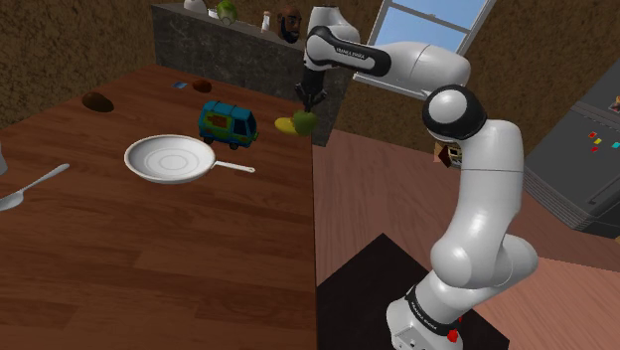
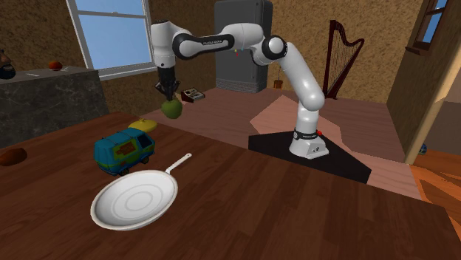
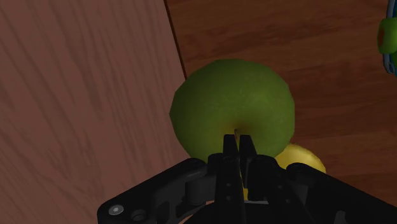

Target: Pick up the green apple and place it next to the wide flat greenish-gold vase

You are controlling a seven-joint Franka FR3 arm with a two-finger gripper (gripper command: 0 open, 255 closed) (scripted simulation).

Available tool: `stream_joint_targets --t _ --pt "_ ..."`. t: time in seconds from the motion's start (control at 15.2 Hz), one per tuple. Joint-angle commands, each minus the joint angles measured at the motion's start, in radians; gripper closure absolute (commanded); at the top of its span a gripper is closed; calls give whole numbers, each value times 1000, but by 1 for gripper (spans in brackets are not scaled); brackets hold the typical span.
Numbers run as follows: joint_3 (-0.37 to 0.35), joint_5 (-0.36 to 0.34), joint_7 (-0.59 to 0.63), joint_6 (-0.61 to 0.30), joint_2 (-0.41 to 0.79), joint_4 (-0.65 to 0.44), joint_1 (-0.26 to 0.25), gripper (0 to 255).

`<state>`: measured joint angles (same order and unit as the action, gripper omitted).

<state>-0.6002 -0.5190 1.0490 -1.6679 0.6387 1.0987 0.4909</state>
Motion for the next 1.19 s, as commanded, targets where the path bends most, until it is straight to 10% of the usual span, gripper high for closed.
stream_joint_targets --t 0.0,1.12 --pt "0 -1 7 -25 0 27 7 255" --pt "12 -26 64 -218 18 220 45 255"
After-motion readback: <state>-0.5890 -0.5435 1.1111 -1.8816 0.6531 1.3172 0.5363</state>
